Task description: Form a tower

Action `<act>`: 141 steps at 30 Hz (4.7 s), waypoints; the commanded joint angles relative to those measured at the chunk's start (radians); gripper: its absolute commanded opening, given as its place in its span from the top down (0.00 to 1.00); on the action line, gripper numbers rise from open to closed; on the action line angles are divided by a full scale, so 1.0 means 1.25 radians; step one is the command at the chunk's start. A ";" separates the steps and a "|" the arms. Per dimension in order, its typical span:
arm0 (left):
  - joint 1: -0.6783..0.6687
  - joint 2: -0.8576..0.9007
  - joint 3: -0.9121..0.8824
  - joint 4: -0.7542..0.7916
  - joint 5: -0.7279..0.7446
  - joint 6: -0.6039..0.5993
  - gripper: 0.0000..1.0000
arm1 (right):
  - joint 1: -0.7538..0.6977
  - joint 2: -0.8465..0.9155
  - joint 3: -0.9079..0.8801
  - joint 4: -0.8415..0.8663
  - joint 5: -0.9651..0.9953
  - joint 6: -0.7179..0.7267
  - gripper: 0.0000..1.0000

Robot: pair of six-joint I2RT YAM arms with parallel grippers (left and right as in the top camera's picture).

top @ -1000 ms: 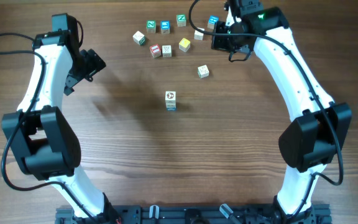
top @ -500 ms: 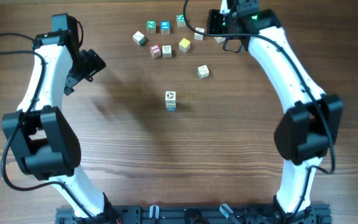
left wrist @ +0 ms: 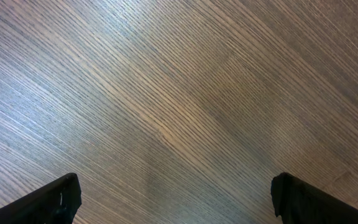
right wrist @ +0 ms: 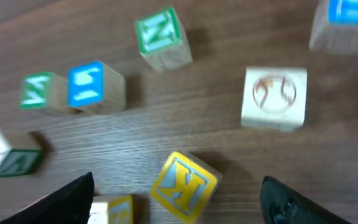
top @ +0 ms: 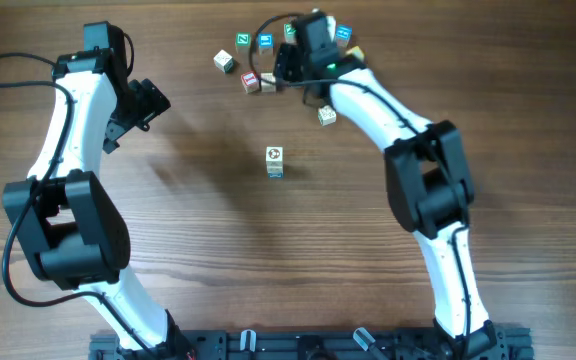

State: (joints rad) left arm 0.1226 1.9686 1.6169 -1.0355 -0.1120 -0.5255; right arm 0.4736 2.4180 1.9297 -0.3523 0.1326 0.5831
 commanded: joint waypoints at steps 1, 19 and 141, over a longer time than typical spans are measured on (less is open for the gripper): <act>0.001 -0.023 0.013 0.000 -0.010 0.001 0.00 | 0.024 0.032 -0.006 0.011 0.143 0.067 0.14; 0.001 -0.023 0.013 0.000 -0.010 0.001 0.00 | 0.028 0.068 -0.006 0.047 0.190 0.147 0.27; 0.001 -0.023 0.013 0.000 -0.010 0.001 0.00 | -0.013 -0.238 -0.282 -0.557 -0.097 -0.172 0.71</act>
State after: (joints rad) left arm 0.1226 1.9686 1.6169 -1.0355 -0.1120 -0.5255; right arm 0.4854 2.1223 1.5925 -1.0363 -0.0544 0.3538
